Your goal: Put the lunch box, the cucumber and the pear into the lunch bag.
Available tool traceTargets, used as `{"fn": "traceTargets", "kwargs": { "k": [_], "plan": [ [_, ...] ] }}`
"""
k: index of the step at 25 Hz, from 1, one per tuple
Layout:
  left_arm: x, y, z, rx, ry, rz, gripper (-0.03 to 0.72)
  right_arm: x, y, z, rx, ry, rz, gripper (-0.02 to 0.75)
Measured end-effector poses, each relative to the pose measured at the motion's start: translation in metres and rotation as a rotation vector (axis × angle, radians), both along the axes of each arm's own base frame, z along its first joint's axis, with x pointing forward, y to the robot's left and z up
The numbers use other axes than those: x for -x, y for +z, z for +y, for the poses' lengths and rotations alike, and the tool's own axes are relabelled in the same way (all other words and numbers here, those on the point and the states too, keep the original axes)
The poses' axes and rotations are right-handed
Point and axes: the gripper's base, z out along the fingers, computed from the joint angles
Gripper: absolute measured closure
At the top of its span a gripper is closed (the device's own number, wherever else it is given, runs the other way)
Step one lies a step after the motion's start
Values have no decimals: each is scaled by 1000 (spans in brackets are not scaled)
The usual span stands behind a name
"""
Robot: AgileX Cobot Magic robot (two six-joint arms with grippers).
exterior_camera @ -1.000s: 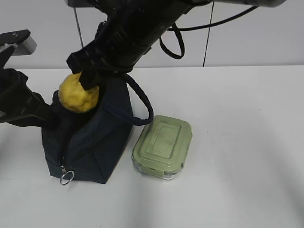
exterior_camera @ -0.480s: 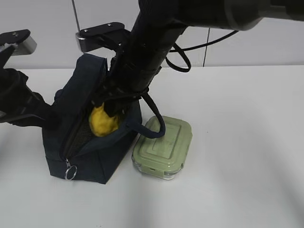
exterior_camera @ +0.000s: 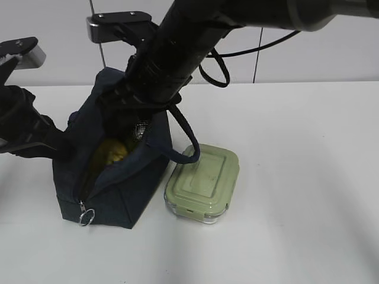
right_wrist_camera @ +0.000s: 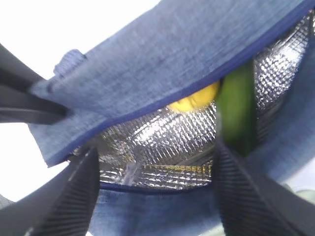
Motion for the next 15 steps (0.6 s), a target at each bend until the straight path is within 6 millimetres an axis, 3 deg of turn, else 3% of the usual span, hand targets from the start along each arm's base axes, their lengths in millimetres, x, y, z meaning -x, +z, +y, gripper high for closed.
{"fn": "traceTargets", "kwargs": {
  "k": [5,10,15],
  "plan": [
    [0,0,0,0,0,0,686,0,24,-13,-54,-67,-11,186],
    [0,0,0,0,0,0,686,-8,42,-46,-91,-162,4,186],
    [0,0,0,0,0,1,687,1,19,-74,-69,-234,92,187]
  ]
}}
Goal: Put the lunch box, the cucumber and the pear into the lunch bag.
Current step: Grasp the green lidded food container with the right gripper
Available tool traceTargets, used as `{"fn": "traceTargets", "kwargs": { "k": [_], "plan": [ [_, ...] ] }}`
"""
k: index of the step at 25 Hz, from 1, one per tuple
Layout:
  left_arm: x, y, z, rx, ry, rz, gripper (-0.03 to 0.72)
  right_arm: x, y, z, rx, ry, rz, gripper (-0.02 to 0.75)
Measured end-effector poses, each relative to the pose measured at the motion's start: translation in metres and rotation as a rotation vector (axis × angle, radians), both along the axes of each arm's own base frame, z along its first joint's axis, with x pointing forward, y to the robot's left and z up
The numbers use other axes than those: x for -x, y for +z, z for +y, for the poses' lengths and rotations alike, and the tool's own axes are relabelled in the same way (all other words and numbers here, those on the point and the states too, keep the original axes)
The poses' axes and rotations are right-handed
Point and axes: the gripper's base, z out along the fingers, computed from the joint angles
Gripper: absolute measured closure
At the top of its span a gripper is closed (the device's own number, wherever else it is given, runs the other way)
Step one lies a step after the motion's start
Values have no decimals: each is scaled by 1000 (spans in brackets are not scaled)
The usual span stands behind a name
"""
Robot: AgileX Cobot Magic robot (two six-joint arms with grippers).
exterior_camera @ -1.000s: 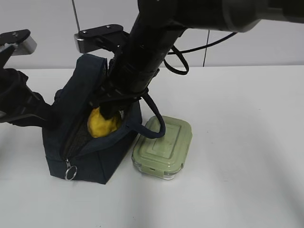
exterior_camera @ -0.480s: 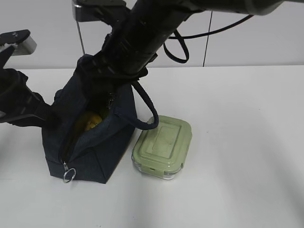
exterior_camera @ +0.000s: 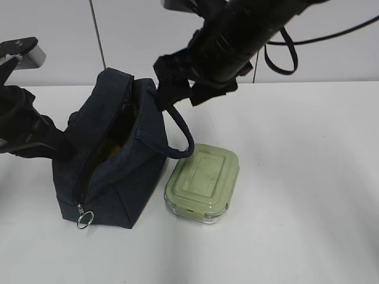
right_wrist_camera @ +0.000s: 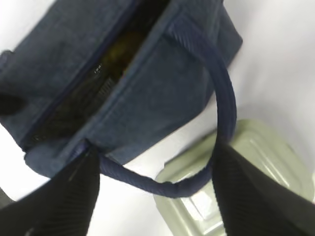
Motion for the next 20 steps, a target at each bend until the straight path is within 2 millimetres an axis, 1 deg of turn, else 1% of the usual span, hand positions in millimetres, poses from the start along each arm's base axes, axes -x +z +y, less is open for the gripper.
{"fn": "traceTargets", "kwargs": {
  "k": [3,5,9,13,16,17,20],
  "plan": [
    [0,0,0,0,-1,2,687,10,-18,-15,-40,-74,56,187],
    [0,0,0,0,-2,5,687,17,-35,-31,-77,-146,98,187],
    [1,0,0,0,-3,6,687,26,-58,-56,-162,-227,161,187],
    [1,0,0,0,-3,6,687,35,-78,-67,-251,-272,215,187],
    [1,0,0,0,-3,6,687,43,-94,-74,-351,-318,247,187],
    [1,0,0,0,-4,7,687,46,-98,-76,-362,-320,247,187],
    [1,0,0,0,-4,7,687,51,-111,-88,-476,-394,242,187]
  ]
}}
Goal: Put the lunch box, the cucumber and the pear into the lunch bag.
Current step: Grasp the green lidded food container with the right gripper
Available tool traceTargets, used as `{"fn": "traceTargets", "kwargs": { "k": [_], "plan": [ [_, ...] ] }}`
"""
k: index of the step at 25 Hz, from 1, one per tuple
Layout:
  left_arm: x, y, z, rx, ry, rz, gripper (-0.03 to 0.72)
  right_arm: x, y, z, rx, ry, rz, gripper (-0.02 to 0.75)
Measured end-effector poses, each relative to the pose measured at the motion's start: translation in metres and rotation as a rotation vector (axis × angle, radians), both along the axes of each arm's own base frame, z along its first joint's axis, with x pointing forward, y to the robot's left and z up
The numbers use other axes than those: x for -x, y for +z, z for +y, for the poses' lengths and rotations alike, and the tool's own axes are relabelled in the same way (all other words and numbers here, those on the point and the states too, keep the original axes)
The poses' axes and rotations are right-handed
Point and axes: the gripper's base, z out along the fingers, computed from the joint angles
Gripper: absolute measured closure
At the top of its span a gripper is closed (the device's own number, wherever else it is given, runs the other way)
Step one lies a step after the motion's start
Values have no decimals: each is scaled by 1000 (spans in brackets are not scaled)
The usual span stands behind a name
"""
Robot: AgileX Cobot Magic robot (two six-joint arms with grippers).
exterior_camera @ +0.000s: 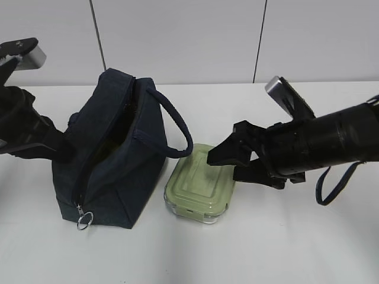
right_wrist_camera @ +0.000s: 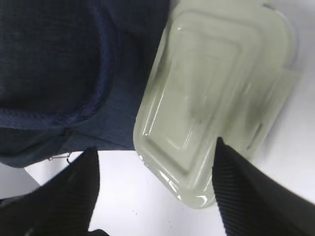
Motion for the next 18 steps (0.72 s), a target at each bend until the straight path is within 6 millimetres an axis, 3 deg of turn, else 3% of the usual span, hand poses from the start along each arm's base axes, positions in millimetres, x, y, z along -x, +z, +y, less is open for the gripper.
{"fn": "traceTargets", "kwargs": {
  "k": [7,12,18],
  "plan": [
    [0,0,0,0,-1,1,687,11,-18,-17,-27,-86,-14,187],
    [0,0,0,0,-1,1,687,10,-23,-18,-10,-95,-11,187],
    [0,0,0,0,-1,3,687,8,-43,-19,17,-106,55,187]
  ]
}}
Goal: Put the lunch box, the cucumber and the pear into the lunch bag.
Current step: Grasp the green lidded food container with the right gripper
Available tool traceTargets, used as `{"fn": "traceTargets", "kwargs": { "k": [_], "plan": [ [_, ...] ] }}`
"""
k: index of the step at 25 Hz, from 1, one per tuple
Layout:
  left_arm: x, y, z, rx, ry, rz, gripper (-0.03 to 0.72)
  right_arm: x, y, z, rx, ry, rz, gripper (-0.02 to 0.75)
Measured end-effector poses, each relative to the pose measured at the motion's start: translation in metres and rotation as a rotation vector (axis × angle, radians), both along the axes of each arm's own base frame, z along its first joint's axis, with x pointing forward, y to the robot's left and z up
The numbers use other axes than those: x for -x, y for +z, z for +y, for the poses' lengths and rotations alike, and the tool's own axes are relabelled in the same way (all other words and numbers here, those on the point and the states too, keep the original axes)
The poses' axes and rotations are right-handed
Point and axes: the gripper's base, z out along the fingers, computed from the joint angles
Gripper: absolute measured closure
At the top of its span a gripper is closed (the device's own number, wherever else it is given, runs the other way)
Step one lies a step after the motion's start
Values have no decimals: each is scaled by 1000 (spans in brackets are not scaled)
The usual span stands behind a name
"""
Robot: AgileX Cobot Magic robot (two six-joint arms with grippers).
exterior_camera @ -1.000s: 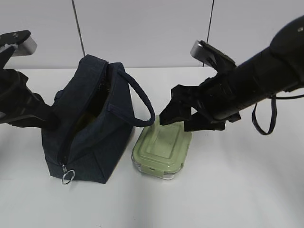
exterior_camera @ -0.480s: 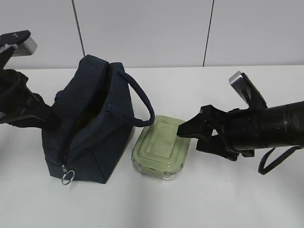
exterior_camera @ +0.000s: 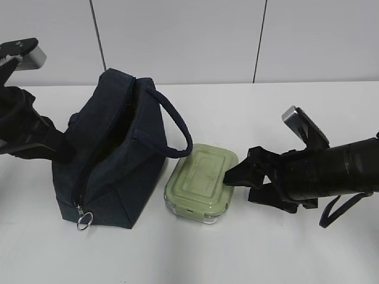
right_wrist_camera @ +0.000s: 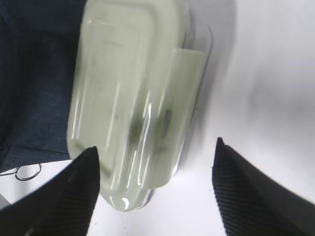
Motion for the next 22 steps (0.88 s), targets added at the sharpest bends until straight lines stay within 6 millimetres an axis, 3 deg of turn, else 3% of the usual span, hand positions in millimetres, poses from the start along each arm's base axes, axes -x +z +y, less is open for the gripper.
{"fn": "traceTargets", "kwargs": {
  "k": [22],
  "plan": [
    [0,0,0,0,-1,1,687,-27,-16,7,-27,4,28,187]
  ]
}}
